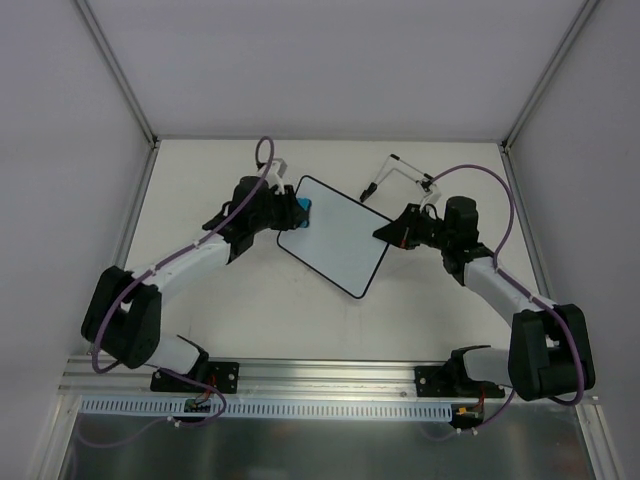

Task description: Erase the whiteboard

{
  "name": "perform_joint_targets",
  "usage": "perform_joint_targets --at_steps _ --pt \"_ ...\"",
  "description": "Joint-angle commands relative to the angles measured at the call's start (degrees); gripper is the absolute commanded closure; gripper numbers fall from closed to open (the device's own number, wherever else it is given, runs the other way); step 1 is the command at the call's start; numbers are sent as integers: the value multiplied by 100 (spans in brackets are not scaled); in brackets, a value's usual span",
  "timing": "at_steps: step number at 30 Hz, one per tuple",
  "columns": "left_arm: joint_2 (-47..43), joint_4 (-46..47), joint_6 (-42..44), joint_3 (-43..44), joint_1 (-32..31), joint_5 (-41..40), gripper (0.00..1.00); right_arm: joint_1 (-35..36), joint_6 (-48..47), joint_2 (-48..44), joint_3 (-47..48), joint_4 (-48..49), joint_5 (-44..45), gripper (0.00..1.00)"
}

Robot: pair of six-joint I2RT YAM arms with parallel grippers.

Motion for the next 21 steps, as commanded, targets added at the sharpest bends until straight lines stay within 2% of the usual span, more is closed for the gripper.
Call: perform_joint_targets --at_steps 1,3,8,13,18,21 --pt "-872 -403 -158 -433 314 -1395 100 5 -242 31 277 181 -169 100" --pt "-1102 -683 -202 -793 560 -1879 100 -4 -259 75 321 181 -152 100" --pt "-1472 -1037 -343 -1444 1044 -2364 100 -12 -286 119 488 190 -195 100" --pt "-1148 -1202 -773 -1770 1352 -2295 100 -39 -312 154 734 190 -274 100" --pt "-708 -1406 -976 -1638 1369 -2180 100 -135 -312 259 1278 181 -450 100" --pt "-444 -1529 -1011 -1533 1361 -2153 97 -267 -312 303 1603 181 -546 100"
